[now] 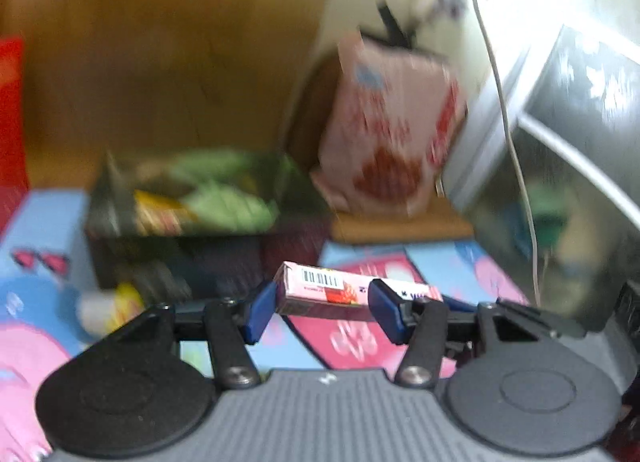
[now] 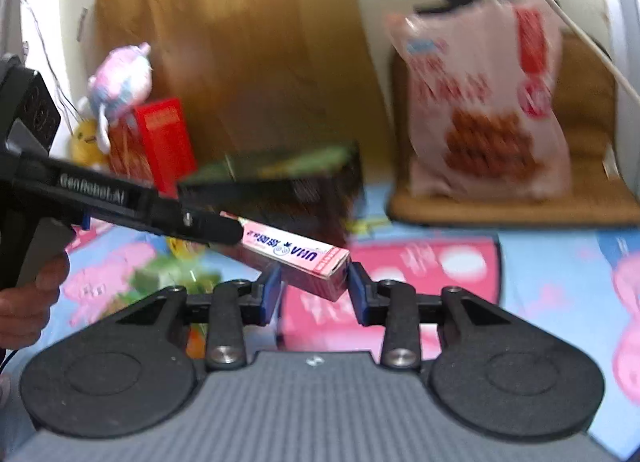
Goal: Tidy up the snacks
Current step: 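Lower the candy box into the tin and release it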
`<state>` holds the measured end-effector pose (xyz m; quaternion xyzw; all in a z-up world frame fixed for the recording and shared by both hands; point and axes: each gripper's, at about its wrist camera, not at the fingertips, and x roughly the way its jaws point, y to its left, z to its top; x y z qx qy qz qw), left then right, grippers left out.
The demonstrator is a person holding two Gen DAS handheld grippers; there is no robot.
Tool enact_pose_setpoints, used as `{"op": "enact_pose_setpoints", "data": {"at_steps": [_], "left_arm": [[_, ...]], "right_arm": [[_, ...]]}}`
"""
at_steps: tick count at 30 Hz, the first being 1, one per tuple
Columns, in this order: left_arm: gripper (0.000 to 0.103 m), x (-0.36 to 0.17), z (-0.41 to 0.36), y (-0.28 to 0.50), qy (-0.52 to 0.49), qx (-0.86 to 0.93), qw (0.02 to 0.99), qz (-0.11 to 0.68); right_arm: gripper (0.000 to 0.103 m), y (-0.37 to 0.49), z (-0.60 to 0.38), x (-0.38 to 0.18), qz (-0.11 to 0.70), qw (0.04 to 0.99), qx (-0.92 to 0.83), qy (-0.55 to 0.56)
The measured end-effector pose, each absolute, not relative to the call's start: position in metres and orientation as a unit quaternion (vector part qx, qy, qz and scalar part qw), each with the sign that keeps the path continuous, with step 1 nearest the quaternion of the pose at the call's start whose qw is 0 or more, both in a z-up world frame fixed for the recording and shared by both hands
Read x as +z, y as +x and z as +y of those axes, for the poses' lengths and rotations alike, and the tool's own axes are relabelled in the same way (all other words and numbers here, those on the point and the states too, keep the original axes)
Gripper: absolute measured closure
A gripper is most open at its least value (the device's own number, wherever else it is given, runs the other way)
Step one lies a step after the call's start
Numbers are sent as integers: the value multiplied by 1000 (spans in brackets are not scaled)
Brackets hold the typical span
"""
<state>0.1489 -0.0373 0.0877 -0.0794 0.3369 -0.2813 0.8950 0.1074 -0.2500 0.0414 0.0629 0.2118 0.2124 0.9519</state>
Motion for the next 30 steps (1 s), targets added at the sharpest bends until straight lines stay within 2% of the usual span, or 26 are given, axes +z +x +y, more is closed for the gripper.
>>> {"op": "enact_pose_setpoints", "data": {"at_steps": [5,10,16,20,26,30], "left_arm": [[52,107,-13,173,-90,-239,918,305],[51,94,-3,205,-108,-198,923,311],[51,68,-7,228,-115,-200,911,341],[48,68,-7,220,-115,-209,913,332],[48,81,8,185,-124,-243,907,321],[48,65,14,148,-126,-287,882,352]], "right_arm": [[63,146,-224,57,165,959,222,62],[62,188,-197,56,164,960,223,41],[48,200,-184,44,181,963,196,26],[38,188,-195,47,163,967,190,43],[38,159,-222,48,169,958,213,93],[38,130,-237,28,226,930,268,109]]}}
